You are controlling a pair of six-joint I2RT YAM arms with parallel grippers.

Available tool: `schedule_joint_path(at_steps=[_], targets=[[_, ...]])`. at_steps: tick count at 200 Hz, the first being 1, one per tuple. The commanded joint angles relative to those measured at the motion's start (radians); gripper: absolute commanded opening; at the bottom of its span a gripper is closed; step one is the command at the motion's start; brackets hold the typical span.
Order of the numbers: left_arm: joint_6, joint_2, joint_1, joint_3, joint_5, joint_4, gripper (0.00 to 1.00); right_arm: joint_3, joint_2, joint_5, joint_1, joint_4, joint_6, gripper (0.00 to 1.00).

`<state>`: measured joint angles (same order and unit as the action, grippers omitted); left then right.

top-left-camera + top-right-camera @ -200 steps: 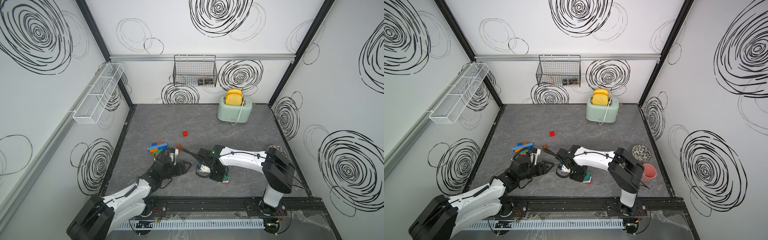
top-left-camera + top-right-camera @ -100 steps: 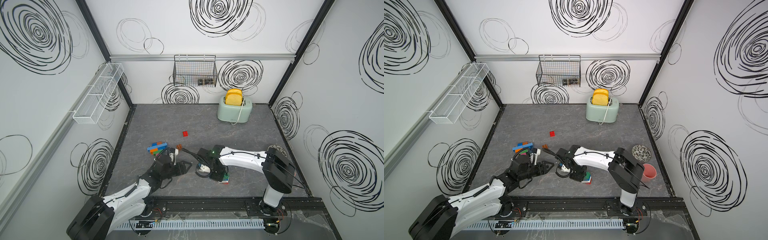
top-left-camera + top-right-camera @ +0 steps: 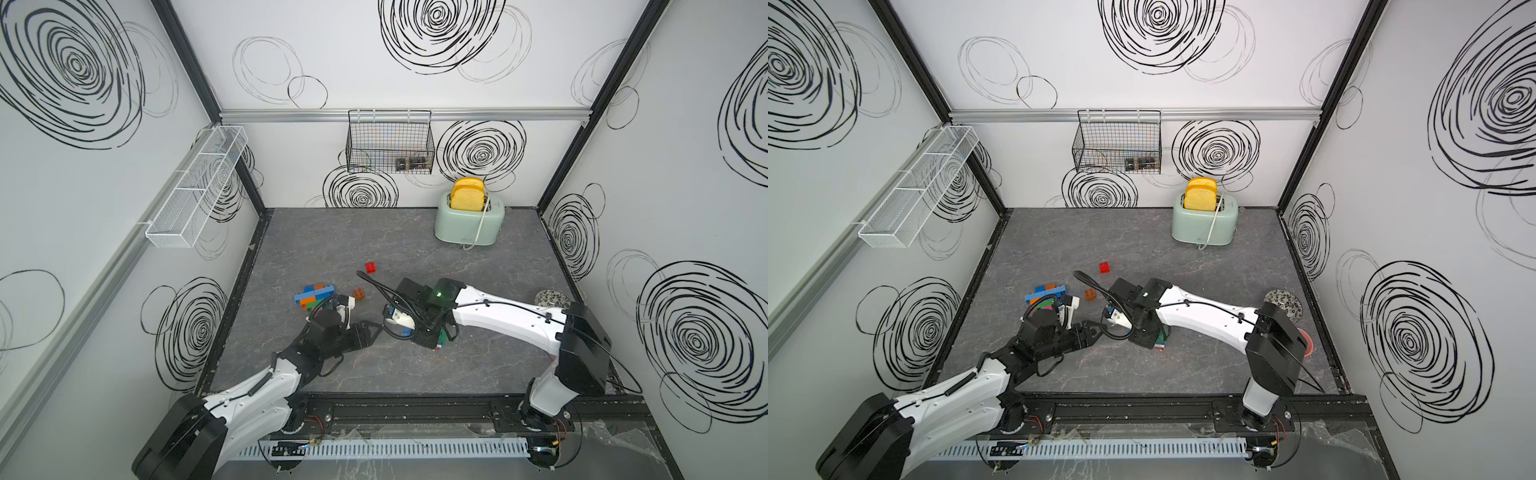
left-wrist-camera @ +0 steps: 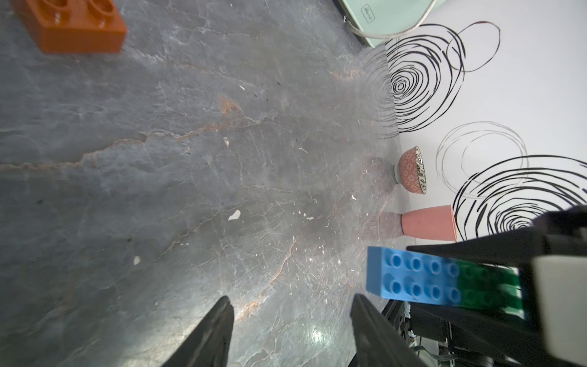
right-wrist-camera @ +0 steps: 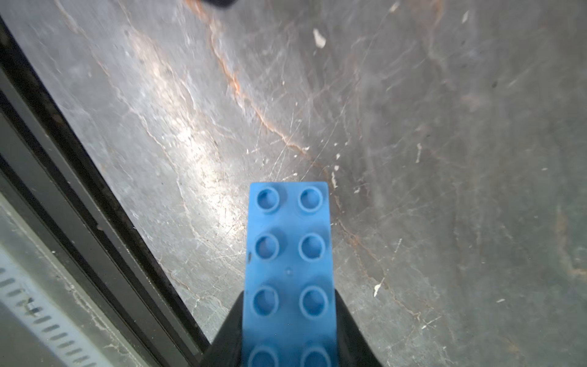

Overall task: Assemble a heart with lego
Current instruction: Adjust the lego brick at the center of the board.

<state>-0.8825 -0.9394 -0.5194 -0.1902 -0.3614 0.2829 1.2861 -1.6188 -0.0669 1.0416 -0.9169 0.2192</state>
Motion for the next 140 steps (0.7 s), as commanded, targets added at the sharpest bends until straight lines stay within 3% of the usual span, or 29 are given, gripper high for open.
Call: schedule_joint_path(at_steps=[1,29,57,140], targets=[[0.002,0.04,0.036,-0.022,0.004,-0.017,0.64,-0.05,0.084,0.014,-0.035,0.182,0.037,0.23],[0.006,0.096,0.098,-0.026,-0.016,-0.063,0.64,-0.215,0.208,0.073,-0.068,0.508,0.072,0.23],[0.021,0.157,0.158,-0.034,-0.039,-0.135,0.64,-0.375,0.27,0.226,-0.107,0.81,0.096,0.24],[0.028,0.178,0.218,-0.028,-0.077,-0.164,0.64,-0.396,0.073,0.371,-0.126,0.92,0.224,0.26]])
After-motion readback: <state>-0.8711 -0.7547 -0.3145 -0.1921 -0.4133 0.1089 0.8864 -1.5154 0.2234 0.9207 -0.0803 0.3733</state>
